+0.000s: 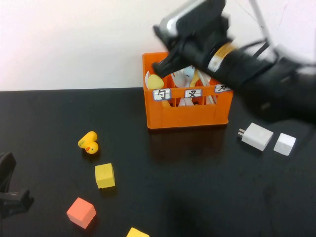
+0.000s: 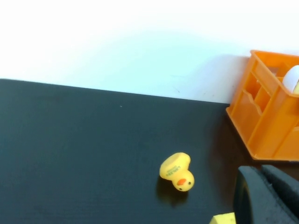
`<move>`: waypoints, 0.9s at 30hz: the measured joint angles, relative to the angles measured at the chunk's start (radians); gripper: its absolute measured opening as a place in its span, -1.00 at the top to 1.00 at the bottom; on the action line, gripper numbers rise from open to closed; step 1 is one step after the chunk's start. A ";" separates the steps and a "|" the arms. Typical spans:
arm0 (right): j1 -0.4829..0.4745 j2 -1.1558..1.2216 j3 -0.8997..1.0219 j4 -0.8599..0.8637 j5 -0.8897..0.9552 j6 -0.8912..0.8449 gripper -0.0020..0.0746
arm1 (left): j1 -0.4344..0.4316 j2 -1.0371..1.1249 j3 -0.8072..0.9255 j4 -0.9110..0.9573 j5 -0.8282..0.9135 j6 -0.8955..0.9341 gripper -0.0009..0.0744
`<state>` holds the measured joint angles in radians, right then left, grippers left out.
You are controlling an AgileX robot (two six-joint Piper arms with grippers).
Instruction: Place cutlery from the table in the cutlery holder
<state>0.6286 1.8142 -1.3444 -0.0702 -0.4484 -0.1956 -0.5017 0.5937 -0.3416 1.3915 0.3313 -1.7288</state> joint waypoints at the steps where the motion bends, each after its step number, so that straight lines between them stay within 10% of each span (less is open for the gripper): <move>1: 0.000 -0.039 0.000 -0.021 0.083 -0.002 0.65 | 0.000 0.000 0.000 0.004 0.007 0.000 0.98; 10: 0.000 -0.402 0.062 -0.166 0.835 -0.128 0.94 | 0.000 0.000 0.000 0.007 0.107 0.000 0.98; 27: 0.000 -1.118 0.727 -0.183 0.909 -0.153 0.95 | 0.000 -0.007 0.014 -0.021 -0.056 0.050 0.98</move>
<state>0.6286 0.6960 -0.6172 -0.2536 0.4608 -0.3485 -0.5017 0.5871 -0.3271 1.3706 0.2758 -1.6788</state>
